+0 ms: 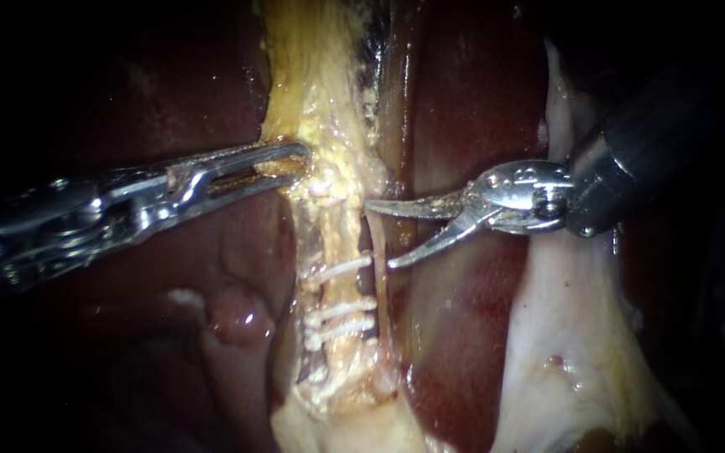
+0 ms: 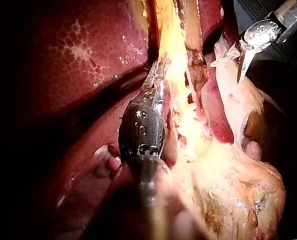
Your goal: Go to the cutting position left tube
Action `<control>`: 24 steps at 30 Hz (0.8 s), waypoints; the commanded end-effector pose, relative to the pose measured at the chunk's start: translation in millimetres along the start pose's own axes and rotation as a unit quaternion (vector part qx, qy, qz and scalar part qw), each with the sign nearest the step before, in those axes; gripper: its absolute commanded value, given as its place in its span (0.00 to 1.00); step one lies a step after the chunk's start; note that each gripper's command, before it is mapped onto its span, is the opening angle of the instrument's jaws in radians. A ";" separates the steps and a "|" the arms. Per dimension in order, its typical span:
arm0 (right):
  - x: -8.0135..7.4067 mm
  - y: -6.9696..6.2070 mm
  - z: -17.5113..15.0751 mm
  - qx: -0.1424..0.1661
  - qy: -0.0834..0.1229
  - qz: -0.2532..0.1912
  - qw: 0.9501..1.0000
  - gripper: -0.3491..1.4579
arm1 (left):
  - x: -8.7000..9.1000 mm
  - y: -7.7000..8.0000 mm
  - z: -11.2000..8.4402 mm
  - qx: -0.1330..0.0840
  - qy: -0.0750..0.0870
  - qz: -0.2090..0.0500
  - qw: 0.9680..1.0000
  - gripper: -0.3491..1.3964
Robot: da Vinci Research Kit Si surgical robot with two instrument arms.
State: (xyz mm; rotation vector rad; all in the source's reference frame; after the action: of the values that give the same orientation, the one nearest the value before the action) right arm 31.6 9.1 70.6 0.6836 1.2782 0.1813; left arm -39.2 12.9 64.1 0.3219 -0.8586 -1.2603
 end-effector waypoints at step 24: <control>-3.6 -1.1 4.3 0.082 -0.041 0.047 0.995 0.94 | -4.5 0.2 -7.4 -0.001 -0.018 -0.011 1.000 0.00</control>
State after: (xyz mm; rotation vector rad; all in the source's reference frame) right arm 34.4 4.6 73.7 0.8918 1.1862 0.1212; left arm -34.0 15.4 57.5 0.3086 -0.8886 -1.2919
